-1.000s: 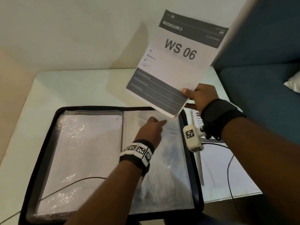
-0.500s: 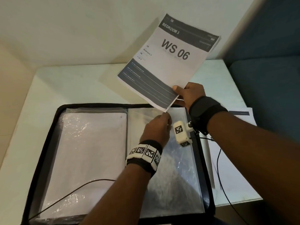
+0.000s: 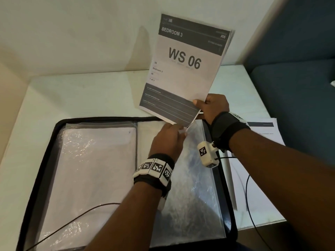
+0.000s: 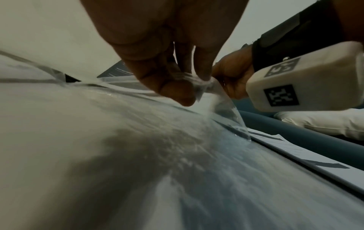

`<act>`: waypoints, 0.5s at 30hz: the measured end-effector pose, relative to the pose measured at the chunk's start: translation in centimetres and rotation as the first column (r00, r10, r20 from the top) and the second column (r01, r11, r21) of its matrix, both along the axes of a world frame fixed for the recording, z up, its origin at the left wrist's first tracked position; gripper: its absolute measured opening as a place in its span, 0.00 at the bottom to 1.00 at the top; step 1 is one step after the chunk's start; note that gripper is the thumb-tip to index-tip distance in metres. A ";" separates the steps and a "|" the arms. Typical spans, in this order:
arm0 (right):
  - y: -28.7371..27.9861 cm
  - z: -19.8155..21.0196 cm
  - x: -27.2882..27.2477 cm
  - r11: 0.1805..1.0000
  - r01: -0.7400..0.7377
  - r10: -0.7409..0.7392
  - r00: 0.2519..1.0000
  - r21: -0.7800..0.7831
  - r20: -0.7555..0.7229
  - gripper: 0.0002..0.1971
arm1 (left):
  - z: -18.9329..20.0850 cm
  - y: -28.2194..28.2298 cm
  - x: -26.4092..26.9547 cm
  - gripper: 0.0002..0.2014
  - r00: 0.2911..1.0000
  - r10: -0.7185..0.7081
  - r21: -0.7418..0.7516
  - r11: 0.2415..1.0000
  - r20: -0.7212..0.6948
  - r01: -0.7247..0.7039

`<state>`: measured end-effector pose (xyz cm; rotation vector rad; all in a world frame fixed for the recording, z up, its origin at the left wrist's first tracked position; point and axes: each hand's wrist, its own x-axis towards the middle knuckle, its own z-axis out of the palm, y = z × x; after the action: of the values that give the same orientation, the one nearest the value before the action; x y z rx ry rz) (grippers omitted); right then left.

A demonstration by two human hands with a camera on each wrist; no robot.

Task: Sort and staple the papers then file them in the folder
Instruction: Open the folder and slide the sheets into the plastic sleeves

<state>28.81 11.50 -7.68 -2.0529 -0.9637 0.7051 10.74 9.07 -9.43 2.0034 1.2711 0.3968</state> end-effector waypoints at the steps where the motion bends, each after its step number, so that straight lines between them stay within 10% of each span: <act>1: -0.1 -0.1 -0.1 1.000 -0.010 0.010 1.000 0.006 -0.029 0.12 | 0.0 0.1 0.1 0.15 0.998 -0.044 0.027 0.999 -0.047 0.045; 10: -0.2 0.4 -0.4 0.994 -0.085 0.096 0.976 0.066 -0.195 0.11 | 1.4 1.3 1.4 0.04 0.972 -0.086 0.103 0.989 -0.216 0.111; 15: 0.0 1.1 1.2 0.974 -0.222 0.219 0.972 0.034 0.079 0.13 | 1.7 3.1 0.4 0.19 0.959 -0.072 0.110 0.988 -0.274 0.106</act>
<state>30.01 11.52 -6.54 -1.9652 -1.2542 0.7189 11.14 12.19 -7.77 2.2712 1.3396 0.1656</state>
